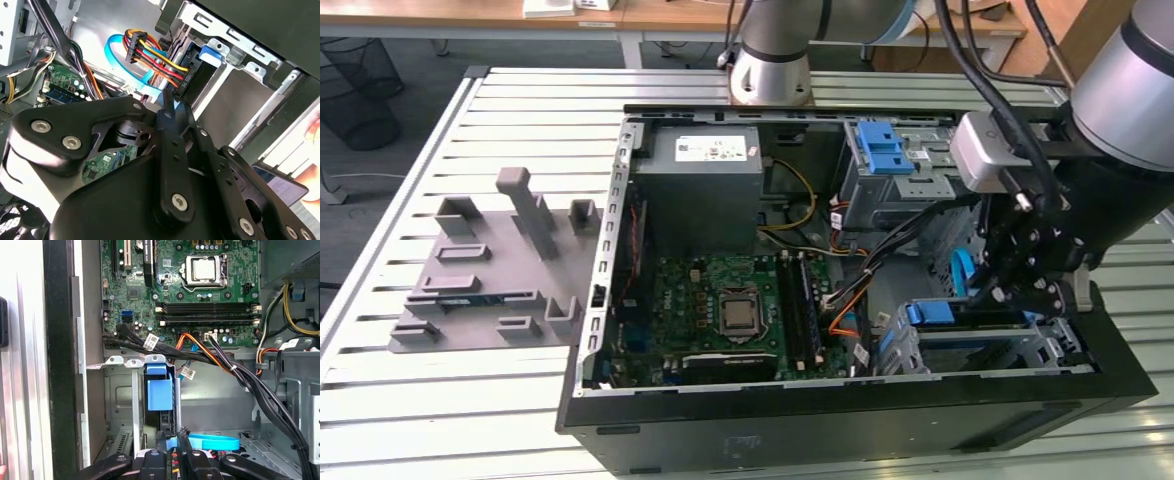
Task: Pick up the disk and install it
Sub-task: 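Insert the second disk wire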
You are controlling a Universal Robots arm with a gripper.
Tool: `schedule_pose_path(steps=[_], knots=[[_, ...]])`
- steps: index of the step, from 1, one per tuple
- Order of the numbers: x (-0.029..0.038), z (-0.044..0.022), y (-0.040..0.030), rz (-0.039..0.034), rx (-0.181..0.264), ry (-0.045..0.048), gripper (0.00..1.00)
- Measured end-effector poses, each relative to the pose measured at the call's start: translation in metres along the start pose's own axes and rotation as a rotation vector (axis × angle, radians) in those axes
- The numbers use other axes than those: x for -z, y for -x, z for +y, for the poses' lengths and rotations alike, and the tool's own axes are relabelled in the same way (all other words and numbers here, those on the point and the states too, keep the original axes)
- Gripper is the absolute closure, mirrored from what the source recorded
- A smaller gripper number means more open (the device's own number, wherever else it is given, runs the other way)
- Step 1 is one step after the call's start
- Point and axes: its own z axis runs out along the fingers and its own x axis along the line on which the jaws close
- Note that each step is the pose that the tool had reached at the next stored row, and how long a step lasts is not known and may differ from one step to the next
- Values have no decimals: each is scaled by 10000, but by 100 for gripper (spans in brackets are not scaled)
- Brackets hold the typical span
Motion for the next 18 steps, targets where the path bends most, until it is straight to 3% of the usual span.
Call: schedule_pose_path(steps=[4, 7, 10, 18], knots=[[15, 0, 1, 2, 0, 3, 78], [-23, 0, -1, 25, 0, 2, 89], [-65, -2, -2, 28, 1, 2, 89], [-93, -8, -3, 33, 1, 4, 89]])
